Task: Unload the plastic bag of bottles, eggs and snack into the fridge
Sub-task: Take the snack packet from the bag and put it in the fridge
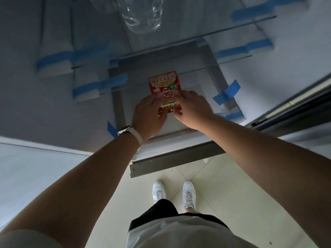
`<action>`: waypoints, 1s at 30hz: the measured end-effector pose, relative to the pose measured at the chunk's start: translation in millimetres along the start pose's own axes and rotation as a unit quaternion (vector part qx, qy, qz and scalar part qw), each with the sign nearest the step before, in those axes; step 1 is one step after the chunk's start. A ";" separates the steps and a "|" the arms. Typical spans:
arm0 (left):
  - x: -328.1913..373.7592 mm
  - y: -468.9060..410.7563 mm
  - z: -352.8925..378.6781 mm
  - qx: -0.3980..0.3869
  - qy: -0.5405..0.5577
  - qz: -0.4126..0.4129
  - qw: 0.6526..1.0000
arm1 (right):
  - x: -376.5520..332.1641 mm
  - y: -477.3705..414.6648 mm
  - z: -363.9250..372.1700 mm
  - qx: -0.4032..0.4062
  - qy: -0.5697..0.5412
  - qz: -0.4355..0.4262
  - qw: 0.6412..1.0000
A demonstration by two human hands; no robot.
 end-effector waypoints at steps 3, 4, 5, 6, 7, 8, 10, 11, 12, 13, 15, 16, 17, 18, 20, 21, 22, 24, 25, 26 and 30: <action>7.7 23.2 -16.1 -0.019 -0.049 0.006 0.999 | -7.4 20.2 -21.6 0.010 0.003 -0.018 1.000; 11.3 32.2 -22.5 -0.028 -0.059 0.002 0.998 | -9.9 26.8 -29.2 0.010 0.005 -0.023 1.000; 15.8 41.9 -30.1 -0.033 -0.067 -0.005 0.997 | -12.8 33.5 -36.9 0.009 0.009 -0.025 1.000; 21.6 51.9 -38.6 -0.032 -0.072 -0.013 0.997 | -15.6 40.5 -44.8 0.009 0.014 -0.027 1.000; 28.2 62.5 -48.2 -0.027 -0.074 -0.018 0.997 | -18.5 47.5 -52.5 0.008 0.018 -0.028 0.999; 34.5 72.6 -57.2 -0.018 -0.074 -0.022 0.997 | -21.6 54.6 -60.6 0.007 0.020 -0.031 0.999; 47.1 91.9 -73.4 0.000 -0.080 -0.024 0.996 | -27.8 69.7 -76.2 0.008 0.022 -0.039 0.999; 52.8 100.3 -80.7 0.009 -0.085 -0.022 0.996 | -30.9 77.4 -83.8 0.010 0.025 -0.043 0.999; 57.9 107.8 -86.8 0.017 -0.088 -0.020 0.996 | -33.8 85.2 -91.2 0.013 0.030 -0.046 0.998; 62.9 115.2 -92.9 0.025 -0.090 -0.018 0.995 | -36.9 92.6 -98.3 0.015 0.034 -0.050 0.998; 72.1 128.3 -103.9 0.040 -0.092 -0.016 0.995 | -43.7 107.1 -112.7 0.020 0.043 -0.055 0.997; 76.3 134.4 -109.2 0.048 -0.093 -0.013 0.994 | -47.1 114.5 -119.9 0.022 0.046 -0.055 0.997; 80.1 140.5 -113.9 0.053 -0.092 -0.010 0.994 | -50.7 122.2 -126.9 0.025 0.048 -0.052 0.997; 83.7 146.6 -118.0 0.056 -0.088 -0.008 0.995 | -53.9 130.4 -133.3 0.027 0.047 -0.046 0.997; 91.1 158.5 -124.0 0.057 -0.080 0.006 0.995 | -60.8 147.8 -143.5 0.031 0.044 -0.034 0.998; 94.7 164.0 -125.9 0.058 -0.079 0.017 0.995 | -64.2 157.0 -147.3 0.034 0.047 -0.028 0.998; 98.3 169.4 -127.5 0.057 -0.081 0.029 0.995 | -67.5 166.3 -150.2 0.036 0.053 -0.022 0.998; 106.3 180.8 -132.4 0.057 -0.079 0.052 0.994 | -73.8 185.9 -156.1 0.042 0.066 -0.005 0.997; 111.0 186.6 -135.2 0.058 -0.075 0.063 0.994 | -76.6 196.2 -159.0 0.047 0.068 0.006 0.997; 116.5 193.3 -137.7 0.057 -0.069 0.075 0.993 | -79.6 207.3 -162.1 0.053 0.069 0.020 0.996; 138.4 228.6 -141.1 0.051 -0.054 0.122 0.990 | -90.3 260.9 -168.2 0.090 0.071 0.079 0.990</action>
Point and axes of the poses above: each hand's wrist, its own y-axis away from the middle knuckle, its own z-axis out of the palm, x = y × z, the point moved 4 cm from there along -y, towards the middle knuckle, and after that the axes turned 6 degrees about -z, right-handed, at the moved point
